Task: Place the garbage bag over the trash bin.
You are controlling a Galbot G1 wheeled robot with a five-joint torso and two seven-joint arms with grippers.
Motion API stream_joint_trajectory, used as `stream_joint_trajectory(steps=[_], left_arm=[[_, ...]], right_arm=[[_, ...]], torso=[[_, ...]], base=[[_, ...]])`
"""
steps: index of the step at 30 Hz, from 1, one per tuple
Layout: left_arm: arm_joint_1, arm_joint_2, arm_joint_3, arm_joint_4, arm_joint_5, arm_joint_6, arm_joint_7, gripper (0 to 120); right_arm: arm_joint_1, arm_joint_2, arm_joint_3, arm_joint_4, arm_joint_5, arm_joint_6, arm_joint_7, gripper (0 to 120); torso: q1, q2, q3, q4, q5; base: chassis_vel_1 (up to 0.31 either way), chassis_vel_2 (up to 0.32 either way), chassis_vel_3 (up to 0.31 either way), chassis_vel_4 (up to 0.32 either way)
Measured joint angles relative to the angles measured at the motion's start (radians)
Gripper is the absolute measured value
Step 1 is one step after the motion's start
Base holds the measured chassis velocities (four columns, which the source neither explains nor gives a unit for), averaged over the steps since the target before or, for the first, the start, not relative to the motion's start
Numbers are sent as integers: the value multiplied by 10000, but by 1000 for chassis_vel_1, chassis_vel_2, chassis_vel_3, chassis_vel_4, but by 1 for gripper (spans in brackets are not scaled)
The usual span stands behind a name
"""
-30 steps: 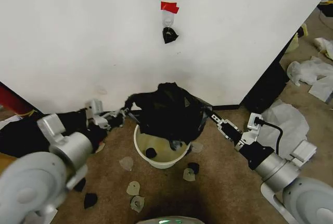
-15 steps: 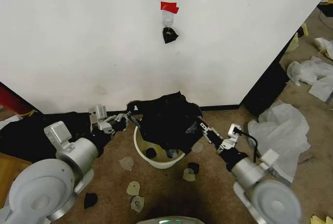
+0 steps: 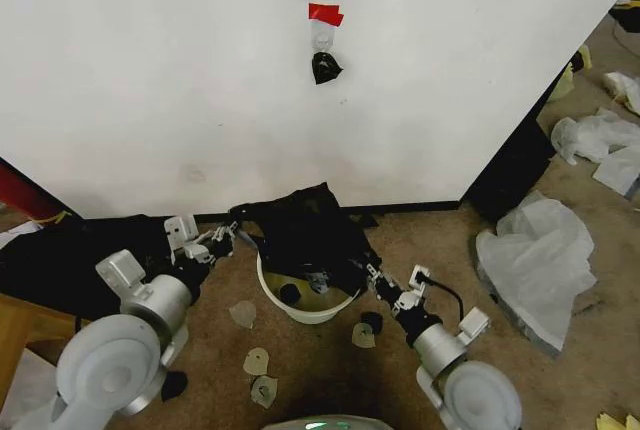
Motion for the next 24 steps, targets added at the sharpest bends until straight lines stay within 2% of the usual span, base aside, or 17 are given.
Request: stream_joint_trajectory(steps=[9, 19, 24], left_arm=[[894, -574, 337, -100, 1231, -206, 62, 0], [1436, -550, 836, 168, 1965, -258, 144, 0], [2027, -206, 584, -145, 2001, -139, 84, 0]], right_arm=[[-856, -201, -124, 666, -1939, 173, -37, 0], [-1152, -428, -159, 406, -2757, 162, -14, 0], [-1628, -485, -415, 474, -3120, 157, -79, 0]], torso=[[0, 0, -1, -1, 0], [0, 1, 0, -1, -1], [0, 0, 0, -2, 0]], base=[[0, 0, 0, 0], [0, 0, 0, 0], [0, 0, 0, 0]])
